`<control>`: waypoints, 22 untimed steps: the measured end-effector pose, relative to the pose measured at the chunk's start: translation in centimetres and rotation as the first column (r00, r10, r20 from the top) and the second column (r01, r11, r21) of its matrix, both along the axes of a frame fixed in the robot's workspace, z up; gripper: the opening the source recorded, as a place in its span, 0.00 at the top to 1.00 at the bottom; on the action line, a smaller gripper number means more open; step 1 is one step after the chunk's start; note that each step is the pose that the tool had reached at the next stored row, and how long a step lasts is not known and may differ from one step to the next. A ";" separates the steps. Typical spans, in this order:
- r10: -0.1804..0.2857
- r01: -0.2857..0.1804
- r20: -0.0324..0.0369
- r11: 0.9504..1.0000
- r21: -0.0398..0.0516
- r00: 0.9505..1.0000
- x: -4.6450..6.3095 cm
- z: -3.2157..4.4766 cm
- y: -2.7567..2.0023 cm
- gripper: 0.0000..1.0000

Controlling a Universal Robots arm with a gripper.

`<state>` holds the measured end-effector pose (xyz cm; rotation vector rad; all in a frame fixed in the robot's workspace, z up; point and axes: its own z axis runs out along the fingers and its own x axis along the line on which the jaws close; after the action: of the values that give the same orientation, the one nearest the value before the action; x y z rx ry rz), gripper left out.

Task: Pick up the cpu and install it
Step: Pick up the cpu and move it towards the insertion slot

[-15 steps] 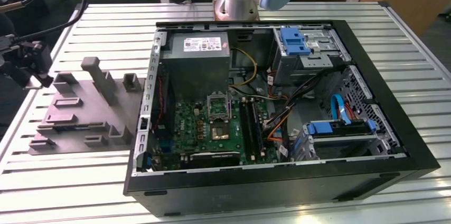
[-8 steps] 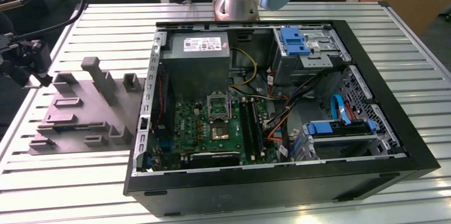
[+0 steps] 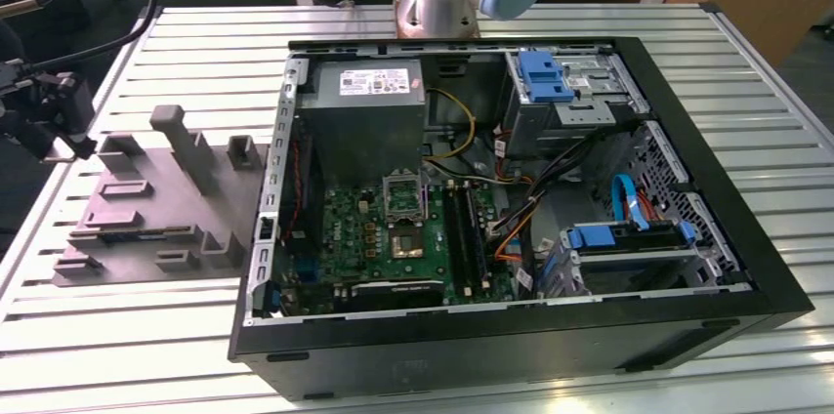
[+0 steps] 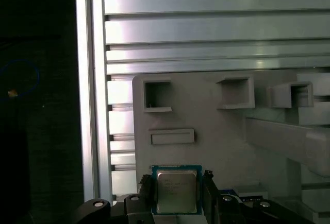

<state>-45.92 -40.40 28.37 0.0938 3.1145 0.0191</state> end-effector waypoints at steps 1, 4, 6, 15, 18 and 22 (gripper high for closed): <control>0.000 0.000 0.000 1.000 0.000 1.000 0.0 0.02 0.00 0.53; 0.000 0.000 0.000 1.000 0.000 1.000 0.0 0.08 0.00 0.53; 0.000 0.000 0.000 1.000 0.000 1.000 0.0 0.12 0.01 0.53; 0.000 0.000 0.000 1.000 0.000 1.000 0.0 0.32 0.01 0.53; 0.000 0.000 0.000 1.000 0.000 1.000 0.0 0.37 0.01 0.53; 0.000 0.000 0.000 1.000 0.000 1.000 0.0 0.56 0.01 0.53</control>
<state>-45.92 -40.38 28.93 0.0938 3.1145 0.0191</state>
